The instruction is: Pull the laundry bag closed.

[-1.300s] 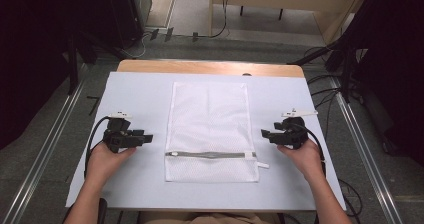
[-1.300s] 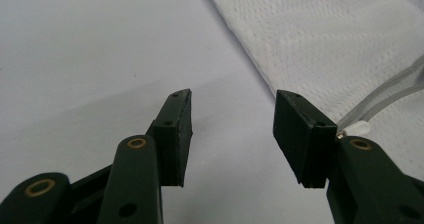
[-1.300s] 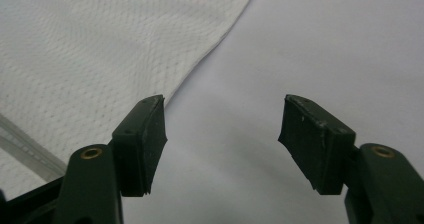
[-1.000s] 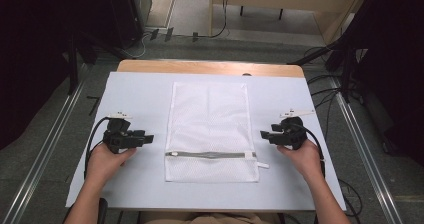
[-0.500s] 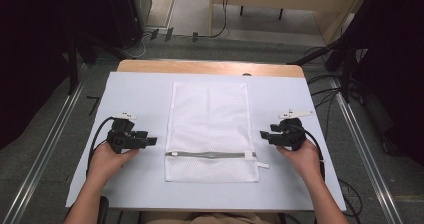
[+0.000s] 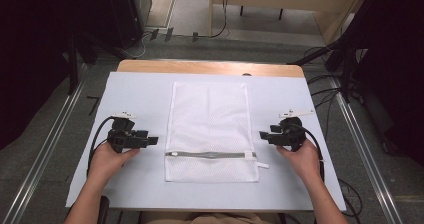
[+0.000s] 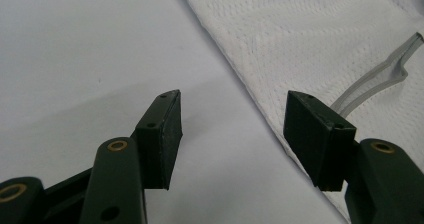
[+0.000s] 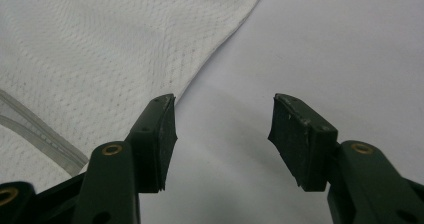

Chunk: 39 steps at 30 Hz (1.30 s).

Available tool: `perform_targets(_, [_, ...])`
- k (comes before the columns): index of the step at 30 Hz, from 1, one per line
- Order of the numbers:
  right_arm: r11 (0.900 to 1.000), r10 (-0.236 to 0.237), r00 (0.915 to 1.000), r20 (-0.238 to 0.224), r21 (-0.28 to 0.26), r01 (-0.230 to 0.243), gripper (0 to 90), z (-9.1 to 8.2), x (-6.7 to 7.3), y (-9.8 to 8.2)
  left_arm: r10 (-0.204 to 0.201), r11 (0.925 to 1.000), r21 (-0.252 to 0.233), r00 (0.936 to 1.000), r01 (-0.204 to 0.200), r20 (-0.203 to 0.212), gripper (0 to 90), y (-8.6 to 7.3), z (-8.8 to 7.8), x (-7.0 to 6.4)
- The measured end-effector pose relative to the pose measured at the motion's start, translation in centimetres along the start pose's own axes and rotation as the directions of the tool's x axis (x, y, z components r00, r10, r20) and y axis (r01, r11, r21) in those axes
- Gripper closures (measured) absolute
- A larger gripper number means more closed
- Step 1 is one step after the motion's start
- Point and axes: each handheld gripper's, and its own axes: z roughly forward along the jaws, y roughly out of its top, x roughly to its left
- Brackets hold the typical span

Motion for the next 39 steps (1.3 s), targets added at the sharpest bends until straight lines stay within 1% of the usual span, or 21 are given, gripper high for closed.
perform_targets(3, [1.000, 0.004, 1.0000, -0.003, -0.010, -0.004, 44.8, -0.2, 0.0, 0.1, 0.007, 0.9999, 0.009, 1.0000, -0.007, -0.002, 40.8, 0.0, 0.1, 0.0])
perform_targets(7, [1.000, 0.006, 1.0000, -0.001, -0.014, -0.006, 44.4, -0.2, 0.0, 0.1, 0.009, 0.9999, 0.005, 1.0000, -0.009, -0.003, 40.7, 0.0, 0.0, -0.1])
perform_targets(8, [1.000, 0.011, 0.9998, -0.016, -0.013, -0.011, 44.5, -0.2, 0.1, 0.1, 0.010, 0.9999, 0.006, 0.9999, -0.010, -0.006, 40.5, 0.0, 0.0, -0.1])
perform_targets(9, [1.000, 0.011, 0.9998, -0.016, -0.013, -0.011, 44.5, -0.2, 0.1, 0.1, 0.013, 0.9999, 0.009, 0.9999, -0.013, -0.010, 40.5, 0.0, 0.0, 0.0])
perform_targets(11, [1.000, 0.017, 0.9991, -0.039, -0.011, -0.017, 44.7, -0.2, 0.2, 0.1, 0.016, 0.9998, 0.010, 0.9997, -0.016, -0.019, 40.4, 0.0, 0.0, 0.0])
perform_targets(12, [1.000, 0.014, 0.9994, -0.033, 0.001, -0.014, 44.9, -0.2, 0.4, 0.2, 0.015, 0.9998, 0.011, 0.9997, -0.015, -0.019, 40.3, 0.0, 0.0, 0.0])
perform_targets(17, [1.000, 0.003, 0.9995, -0.030, 0.006, -0.003, 44.9, -0.1, 0.7, 0.2, 0.014, 0.9999, 0.005, 0.9998, -0.014, -0.012, 39.9, 0.0, 0.0, 0.0])
perform_targets(18, [1.000, -0.006, 0.9995, -0.031, 0.010, 0.006, 45.0, -0.1, 0.8, 0.2, 0.015, 0.9999, 0.006, 0.9998, -0.015, -0.011, 39.6, 0.0, 0.0, 0.0])
perform_targets(20, [1.000, -0.013, 0.9992, -0.038, 0.010, 0.013, 47.0, 0.0, 0.9, 0.2, 0.013, 0.9999, 0.007, 0.9999, -0.013, -0.009, 39.1, 0.0, -0.1, 0.0])
perform_targets(22, [1.000, -0.008, 0.9990, -0.045, 0.017, 0.009, 47.0, 0.0, 1.0, 0.2, 0.013, 0.9999, 0.004, 0.9999, -0.013, -0.002, 38.9, 0.0, -0.1, 0.0])
perform_targets(23, [1.000, -0.014, 0.9987, -0.048, 0.018, 0.015, 47.0, 0.1, 1.2, 0.2, 0.009, 0.9999, -0.006, 0.9999, -0.009, 0.006, 38.8, 0.0, -0.2, 0.0])
perform_targets(25, [1.000, -0.016, 0.9987, -0.048, 0.018, 0.016, 47.0, 0.1, 1.3, 0.3, 0.008, 0.9999, -0.007, 0.9999, -0.008, 0.006, 38.8, 0.0, -0.2, 0.0])
perform_targets(27, [1.000, -0.019, 0.9986, -0.050, 0.018, 0.020, 46.9, 0.0, 1.6, 0.4, 0.008, 0.9999, -0.011, 1.0000, -0.008, 0.005, 38.9, 0.0, -0.3, -0.1])
perform_targets(28, [1.000, -0.025, 0.9981, -0.057, 0.015, 0.026, 46.9, -0.1, 2.0, 0.4, 0.004, 0.9998, -0.021, 0.9999, -0.004, 0.015, 38.8, 0.0, -0.4, -0.1])
perform_targets(29, [1.000, -0.025, 0.9981, -0.057, 0.015, 0.026, 46.9, -0.1, 2.0, 0.4, 0.004, 0.9998, -0.021, 0.9999, -0.004, 0.015, 38.8, 0.0, -0.4, -0.1])
perform_targets(32, [0.999, -0.046, 0.9971, -0.061, 0.017, 0.047, 46.9, -0.2, 2.8, 0.6, 0.006, 0.9998, -0.020, 0.9999, -0.006, 0.015, 38.8, 0.0, -0.4, -0.1])
perform_targets(33, [0.997, -0.069, 0.9955, -0.064, 0.017, 0.070, 46.9, -0.2, 3.4, 0.8, 0.006, 0.9998, -0.019, 0.9998, -0.006, 0.019, 38.8, -0.1, -0.5, -0.1])
perform_targets(35, [0.997, -0.071, 0.9948, -0.072, 0.018, 0.073, 47.0, -0.2, 3.6, 0.9, 0.012, 0.9998, -0.016, 0.9998, -0.011, 0.019, 38.8, -0.1, -0.5, -0.2])
perform_targets(36, [0.997, -0.080, 0.9936, -0.080, 0.017, 0.081, 47.6, -0.2, 4.1, 1.1, 0.013, 0.9998, -0.016, 0.9998, -0.013, 0.018, 38.8, -0.2, -0.6, -0.3])
perform_targets(38, [0.996, -0.086, 0.9932, -0.079, 0.022, 0.088, 48.0, -0.2, 4.3, 1.1, 0.013, 0.9997, -0.021, 0.9998, -0.013, 0.014, 38.7, -0.2, -0.7, -0.3])
perform_targets(39, [0.995, -0.095, 0.9917, -0.087, 0.022, 0.097, 48.6, -0.2, 4.7, 1.3, 0.014, 0.9996, -0.023, 0.9998, -0.013, 0.013, 38.7, -0.3, -0.7, -0.3])
